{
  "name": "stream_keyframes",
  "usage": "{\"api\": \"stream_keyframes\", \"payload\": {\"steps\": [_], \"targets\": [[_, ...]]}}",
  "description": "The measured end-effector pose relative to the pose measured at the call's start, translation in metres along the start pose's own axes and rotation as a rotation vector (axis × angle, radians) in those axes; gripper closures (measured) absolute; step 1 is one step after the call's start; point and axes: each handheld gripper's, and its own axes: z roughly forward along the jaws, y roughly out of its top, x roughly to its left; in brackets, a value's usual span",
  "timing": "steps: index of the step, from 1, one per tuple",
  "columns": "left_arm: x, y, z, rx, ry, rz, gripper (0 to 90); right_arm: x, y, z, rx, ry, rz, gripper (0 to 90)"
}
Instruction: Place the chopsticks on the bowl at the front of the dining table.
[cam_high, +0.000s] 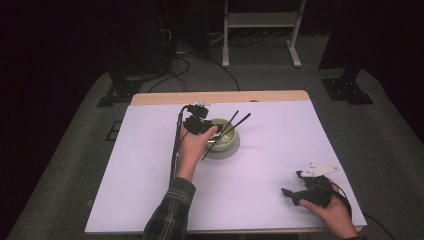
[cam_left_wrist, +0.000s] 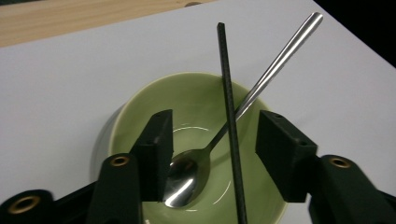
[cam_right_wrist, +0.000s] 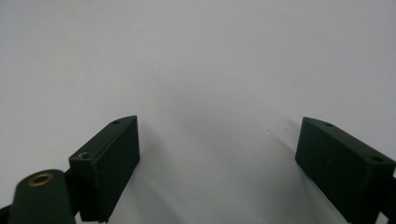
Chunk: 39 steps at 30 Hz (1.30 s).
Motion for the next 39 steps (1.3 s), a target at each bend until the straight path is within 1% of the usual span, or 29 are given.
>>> {"api": "stream_keyframes", "payload": {"steps": [1, 3, 9, 11, 13, 15, 16, 18, 19, 21, 22, 24, 25, 29, 31, 32, 34, 36, 39], "targets": [[0.0, 0.0, -0.001, -0.005, 0.013, 0.01, 40.2, 0.0, 0.0, 0.0, 0.0, 0.0, 0.0, 12.1], [0.0, -0.001, -0.004, -0.009, 0.037, 0.031, 31.6, 0.0, 0.0, 0.0, 0.0, 0.0, 0.0, 12.1], [0.006, -0.008, -0.014, -0.024, 0.074, 0.058, 19.7, 0.0, 0.0, 0.0, 0.0, 0.0, -0.001, 12.1], [0.008, -0.01, -0.018, -0.033, 0.077, 0.058, 17.9, 0.0, 0.0, 0.0, 0.0, 0.0, -0.001, 12.1], [0.01, -0.012, -0.022, -0.034, 0.08, 0.069, 17.1, 0.0, 0.0, 0.0, 0.0, 0.0, -0.001, 12.1], [0.012, -0.013, -0.025, -0.031, 0.081, 0.068, 9.9, 0.0, 0.0, 0.0, 0.0, 0.0, 0.0, 12.1], [0.013, -0.015, -0.028, -0.037, 0.078, 0.071, 9.5, 0.0, 0.0, 0.0, 0.0, 0.0, 0.0, 12.1], [0.015, -0.017, -0.032, -0.042, 0.102, 0.071, 9.4, 0.0, 0.0, 0.0, 0.001, 0.0, 0.0, 12.1], [0.016, -0.018, -0.033, -0.041, 0.108, 0.072, 9.4, 0.0, 0.0, 0.0, 0.0, 0.0, -0.001, 12.1], [0.019, -0.02, -0.037, -0.043, 0.106, 0.083, 9.0, 0.0, 0.0, 0.0, 0.0, 0.0, -0.001, 12.1], [0.02, -0.021, -0.038, -0.044, 0.105, 0.082, 6.7, 0.0, 0.0, 0.0, 0.0, -0.001, -0.001, 12.1], [0.023, -0.025, -0.041, -0.038, 0.122, 0.082, 5.6, 0.0, 0.0, 0.0, 0.001, -0.001, -0.001, 12.1], [0.024, -0.027, -0.042, -0.033, 0.13, 0.093, 5.6, 0.0, 0.0, 0.0, 0.0, -0.001, -0.001, 12.1], [0.031, -0.033, -0.048, -0.04, 0.141, 0.096, 5.6, 0.0, 0.0, 0.0, 0.0, -0.001, -0.001, 12.1], [0.032, -0.034, -0.05, -0.04, 0.14, 0.098, 5.6, 0.0, 0.0, 0.0, 0.001, 0.0, 0.0, 12.1], [0.034, -0.036, -0.053, -0.031, 0.142, 0.108, 5.6, 0.0, 0.0, 0.0, 0.001, 0.0, 0.0, 12.1], [0.036, -0.039, -0.055, -0.031, 0.144, 0.114, 5.6, 0.0, 0.0, 0.0, 0.0, -0.001, -0.001, 12.1], [0.038, -0.042, -0.058, -0.035, 0.139, 0.108, 5.6, 0.0, 0.0, 0.0, 0.0, -0.001, -0.001, 12.1], [0.042, -0.048, -0.061, -0.033, 0.131, 0.113, 5.6, 0.0, 0.0, 0.0, 0.0, -0.001, -0.001, 12.1]]}}
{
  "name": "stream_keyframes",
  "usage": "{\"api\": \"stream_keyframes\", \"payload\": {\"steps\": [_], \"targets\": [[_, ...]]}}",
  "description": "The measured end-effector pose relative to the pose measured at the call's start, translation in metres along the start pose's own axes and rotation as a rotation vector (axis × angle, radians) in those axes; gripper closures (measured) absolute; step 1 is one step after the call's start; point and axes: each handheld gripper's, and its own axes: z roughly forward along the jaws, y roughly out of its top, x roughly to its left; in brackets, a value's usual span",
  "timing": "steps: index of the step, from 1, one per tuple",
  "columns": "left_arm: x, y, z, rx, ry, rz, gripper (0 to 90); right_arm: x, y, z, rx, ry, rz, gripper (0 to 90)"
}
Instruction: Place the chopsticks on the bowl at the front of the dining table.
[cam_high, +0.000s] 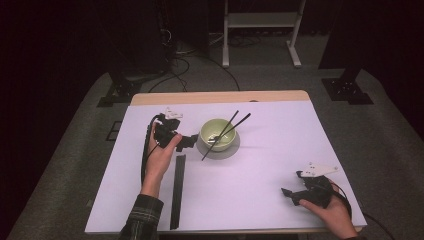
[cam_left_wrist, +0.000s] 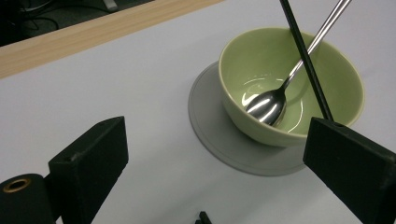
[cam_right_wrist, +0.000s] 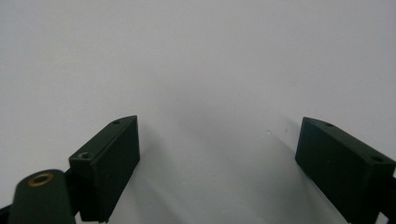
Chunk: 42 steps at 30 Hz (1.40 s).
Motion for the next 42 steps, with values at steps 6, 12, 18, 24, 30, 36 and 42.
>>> {"api": "stream_keyframes", "payload": {"steps": [6, 12, 18, 24, 30, 36, 42], "targets": [[0.005, -0.014, -0.004, 0.006, -0.01, -0.005, 5.6, 0.0, 0.0, 0.0, 0.0, 0.0, 0.001, 12.2], [0.011, -0.028, -0.008, 0.012, -0.013, -0.011, 5.6, 0.0, 0.0, 0.0, 0.001, 0.0, 0.001, 12.1], [0.015, -0.042, -0.011, 0.02, -0.01, -0.007, 5.6, 0.0, 0.0, 0.0, 0.0, 0.0, 0.0, 12.1], [0.02, -0.054, -0.014, 0.033, -0.009, -0.008, 5.6, 0.0, 0.0, 0.0, 0.0, 0.001, 0.001, 12.1], [0.023, -0.066, -0.013, 0.054, -0.009, -0.011, 5.6, 0.0, 0.0, 0.0, 0.0, 0.001, 0.001, 12.1], [0.025, -0.076, -0.012, 0.072, -0.003, -0.015, 5.6, 0.0, 0.0, 0.0, 0.0, 0.001, 0.001, 12.1], [0.03, -0.086, -0.01, 0.076, 0.012, -0.025, 5.6, 0.0, 0.0, 0.0, 0.0, 0.001, 0.001, 12.1]]}}
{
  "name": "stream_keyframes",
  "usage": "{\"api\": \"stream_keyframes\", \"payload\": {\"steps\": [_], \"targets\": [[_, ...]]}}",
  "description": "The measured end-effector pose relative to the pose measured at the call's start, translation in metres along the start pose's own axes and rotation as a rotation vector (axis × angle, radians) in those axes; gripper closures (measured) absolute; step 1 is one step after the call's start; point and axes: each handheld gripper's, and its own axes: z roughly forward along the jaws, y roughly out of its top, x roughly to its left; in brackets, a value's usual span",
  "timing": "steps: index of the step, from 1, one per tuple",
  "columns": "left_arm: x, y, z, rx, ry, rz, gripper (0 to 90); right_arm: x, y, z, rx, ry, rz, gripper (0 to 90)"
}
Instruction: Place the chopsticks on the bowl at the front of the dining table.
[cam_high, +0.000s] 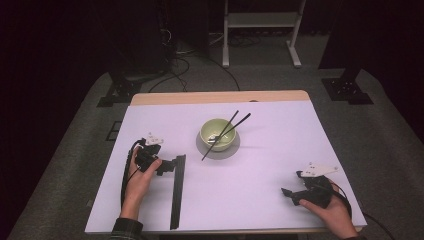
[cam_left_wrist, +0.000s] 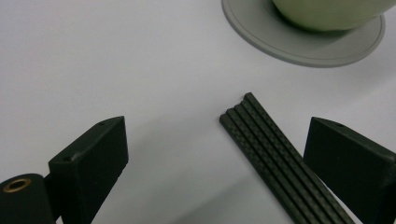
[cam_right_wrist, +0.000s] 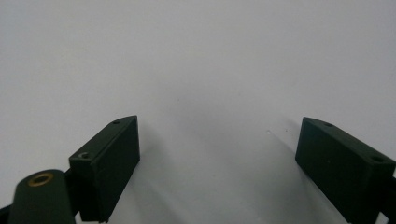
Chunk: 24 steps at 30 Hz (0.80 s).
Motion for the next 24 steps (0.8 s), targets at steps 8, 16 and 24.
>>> {"api": "stream_keyframes", "payload": {"steps": [8, 16, 24], "targets": [[0.0, -0.007, 0.011, 0.037, 0.012, 0.006, 5.6, 0.0, 0.0, 0.0, 0.001, -0.001, -0.001, 12.1], [0.001, -0.011, 0.016, 0.057, 0.023, 0.004, 5.6, 0.0, 0.0, 0.0, 0.001, -0.001, -0.001, 12.1], [0.001, -0.013, 0.019, 0.066, 0.024, 0.003, 5.6, 0.0, 0.0, 0.0, 0.001, -0.001, -0.002, 12.1]]}}
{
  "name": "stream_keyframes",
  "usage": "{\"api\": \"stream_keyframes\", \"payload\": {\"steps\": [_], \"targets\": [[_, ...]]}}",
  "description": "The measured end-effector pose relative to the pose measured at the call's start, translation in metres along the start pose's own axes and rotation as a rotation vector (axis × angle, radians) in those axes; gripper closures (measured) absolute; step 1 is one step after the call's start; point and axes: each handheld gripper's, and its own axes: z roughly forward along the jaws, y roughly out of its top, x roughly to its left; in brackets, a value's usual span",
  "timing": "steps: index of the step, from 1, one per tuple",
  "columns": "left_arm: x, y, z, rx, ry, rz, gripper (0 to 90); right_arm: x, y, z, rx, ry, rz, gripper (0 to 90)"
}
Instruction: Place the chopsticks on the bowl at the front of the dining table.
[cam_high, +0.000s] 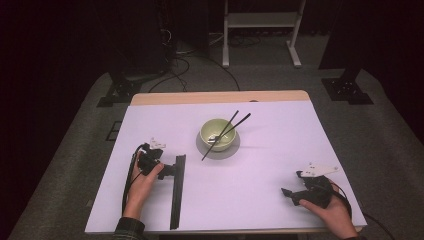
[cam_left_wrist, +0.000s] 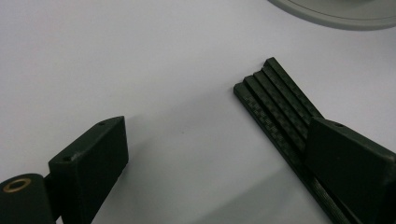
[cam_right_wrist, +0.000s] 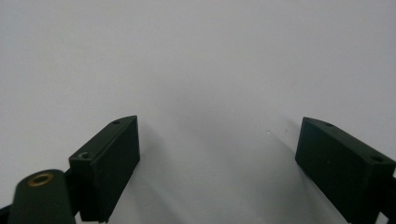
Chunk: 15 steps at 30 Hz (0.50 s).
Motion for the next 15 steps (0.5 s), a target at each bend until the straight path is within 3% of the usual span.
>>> {"api": "stream_keyframes", "payload": {"steps": [9, 15], "targets": [[0.0005, -0.0019, 0.0012, 0.008, 0.008, -0.001, 5.6, 0.0, 0.0, 0.0, 0.0, 0.0, 0.0, 12.1], [-0.0003, -0.0019, -0.0075, -0.018, 0.0, -0.006, 5.6, 0.0, 0.0, 0.0, 0.0, 0.0, -0.001, 12.1]]}}
